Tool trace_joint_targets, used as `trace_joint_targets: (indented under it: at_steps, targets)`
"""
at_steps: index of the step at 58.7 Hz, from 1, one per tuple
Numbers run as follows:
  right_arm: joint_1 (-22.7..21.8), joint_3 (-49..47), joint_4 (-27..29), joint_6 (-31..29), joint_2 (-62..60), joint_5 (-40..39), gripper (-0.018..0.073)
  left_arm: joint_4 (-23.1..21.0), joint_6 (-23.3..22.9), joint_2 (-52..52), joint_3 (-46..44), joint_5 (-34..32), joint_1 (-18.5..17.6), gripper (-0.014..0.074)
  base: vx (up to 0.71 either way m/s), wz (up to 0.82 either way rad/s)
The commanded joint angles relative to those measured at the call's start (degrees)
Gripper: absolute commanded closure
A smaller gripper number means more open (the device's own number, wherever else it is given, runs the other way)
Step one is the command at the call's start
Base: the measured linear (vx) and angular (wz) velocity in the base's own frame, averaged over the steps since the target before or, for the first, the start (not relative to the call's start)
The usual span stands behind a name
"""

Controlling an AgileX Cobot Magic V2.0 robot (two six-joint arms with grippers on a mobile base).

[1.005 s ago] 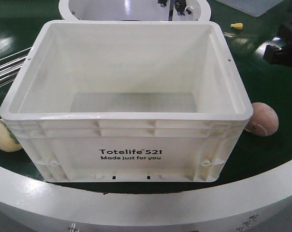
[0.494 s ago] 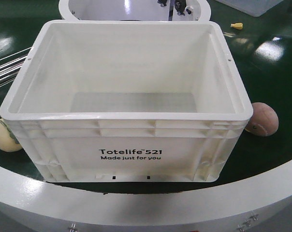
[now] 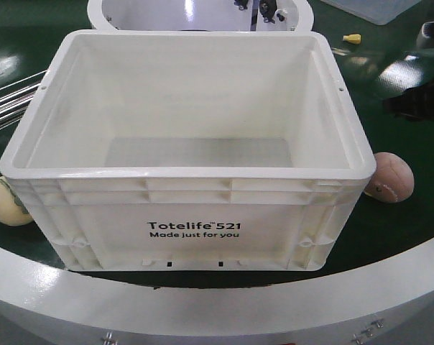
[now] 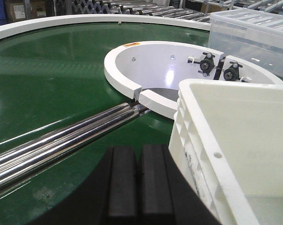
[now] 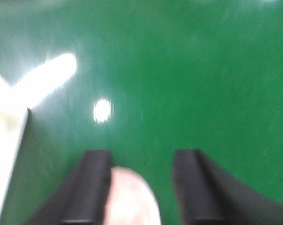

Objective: Place moving items into box and shelve
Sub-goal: 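Lower the right gripper onto the pink stitched ball and grasp it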

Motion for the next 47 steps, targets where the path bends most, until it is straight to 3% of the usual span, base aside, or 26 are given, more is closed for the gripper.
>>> trace_joint_targets:
  at_steps: [1,12,21,47]
  targets:
    - [0.0,-3.4,1.4,-1.0,0.6,2.6,0.0083,-0.3,-0.3,-0.4,-2.0,-4.1,0.1,0.0519,0.00,0.00]
    - [0.0,-3.4,6.0,-3.1,4.1,6.0,0.0085,-0.3,-0.3,-0.4,-2.0,-4.1,0.1,0.0438,0.00,0.00]
    - [0.0,-3.4,6.6,-5.3,6.4,7.9,0.0085,-0.3,-0.3,-0.4,-2.0,-4.1,0.1,0.0395,0.00,0.00]
    - [0.0,-3.4,7.0,-6.7,10.0,12.7,0.0064,-0.3,-0.3,-0.4,-2.0,-4.1,0.1,0.0383,0.00,0.00]
